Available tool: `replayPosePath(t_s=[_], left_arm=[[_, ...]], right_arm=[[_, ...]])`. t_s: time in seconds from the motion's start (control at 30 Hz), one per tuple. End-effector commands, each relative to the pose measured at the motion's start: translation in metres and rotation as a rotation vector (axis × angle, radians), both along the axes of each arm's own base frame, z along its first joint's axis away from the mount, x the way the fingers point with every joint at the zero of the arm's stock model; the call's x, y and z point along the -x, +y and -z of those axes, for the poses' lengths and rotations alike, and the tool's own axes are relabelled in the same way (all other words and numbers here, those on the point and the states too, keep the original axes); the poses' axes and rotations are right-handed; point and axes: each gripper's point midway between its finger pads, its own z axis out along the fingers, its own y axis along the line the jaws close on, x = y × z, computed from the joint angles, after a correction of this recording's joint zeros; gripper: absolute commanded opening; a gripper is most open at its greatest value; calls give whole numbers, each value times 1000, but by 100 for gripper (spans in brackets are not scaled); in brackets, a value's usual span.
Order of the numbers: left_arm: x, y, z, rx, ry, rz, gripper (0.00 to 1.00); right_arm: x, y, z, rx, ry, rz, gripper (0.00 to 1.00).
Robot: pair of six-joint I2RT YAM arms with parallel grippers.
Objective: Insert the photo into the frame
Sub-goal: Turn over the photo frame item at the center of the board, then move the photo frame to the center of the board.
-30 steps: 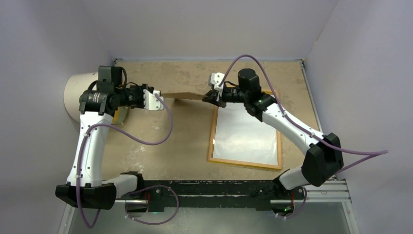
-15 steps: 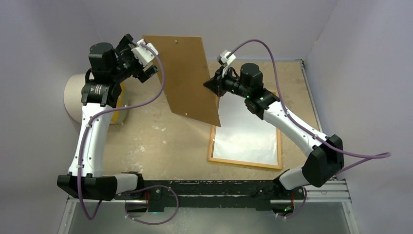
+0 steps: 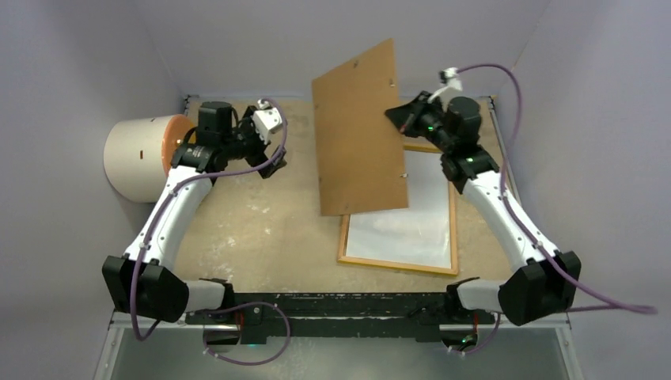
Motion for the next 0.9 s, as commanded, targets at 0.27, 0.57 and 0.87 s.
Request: replayPosePath(t_s=[0.27, 0.57, 0.87], left_arm=[[-24, -81, 82, 130, 182, 73, 97], [-59, -164, 132, 222, 282, 32, 92], [-78, -198, 175, 183, 320, 42, 88]], right_arm=[[12, -149, -35, -456, 178, 256, 0], [38, -211, -43, -356, 122, 490, 0], [46, -216, -32, -307, 134, 519, 0]])
